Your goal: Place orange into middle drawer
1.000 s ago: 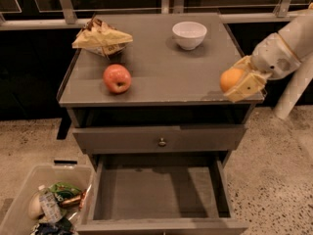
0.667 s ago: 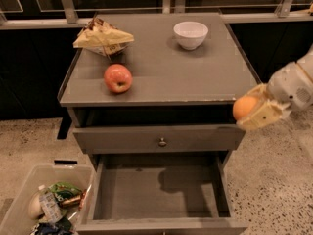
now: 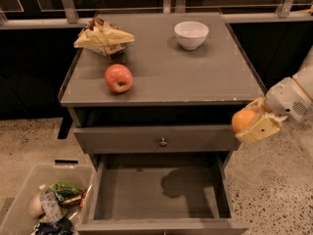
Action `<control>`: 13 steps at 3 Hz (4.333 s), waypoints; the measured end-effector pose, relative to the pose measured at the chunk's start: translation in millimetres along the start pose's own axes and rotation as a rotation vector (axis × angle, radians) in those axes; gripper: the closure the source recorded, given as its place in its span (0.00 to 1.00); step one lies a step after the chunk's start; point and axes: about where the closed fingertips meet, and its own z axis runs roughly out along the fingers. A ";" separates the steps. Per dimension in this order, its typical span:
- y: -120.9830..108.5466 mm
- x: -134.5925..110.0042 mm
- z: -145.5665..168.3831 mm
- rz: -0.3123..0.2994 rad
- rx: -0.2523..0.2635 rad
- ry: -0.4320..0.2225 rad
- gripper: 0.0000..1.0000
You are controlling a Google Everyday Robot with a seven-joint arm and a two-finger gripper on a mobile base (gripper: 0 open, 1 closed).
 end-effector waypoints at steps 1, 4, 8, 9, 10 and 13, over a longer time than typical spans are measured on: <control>14.2 10.2 15.4 -0.014 0.013 0.040 1.00; 78.6 101.2 117.6 -0.008 -0.010 0.110 1.00; 57.9 79.3 275.8 0.025 -0.132 0.124 1.00; 39.5 70.5 281.1 0.094 -0.057 0.096 1.00; 39.5 70.5 281.1 0.094 -0.057 0.096 1.00; -0.9 150.3 266.8 0.093 0.361 0.388 1.00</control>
Offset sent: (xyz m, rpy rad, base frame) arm -0.1381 0.0174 -0.1256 -0.1213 0.0174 0.0849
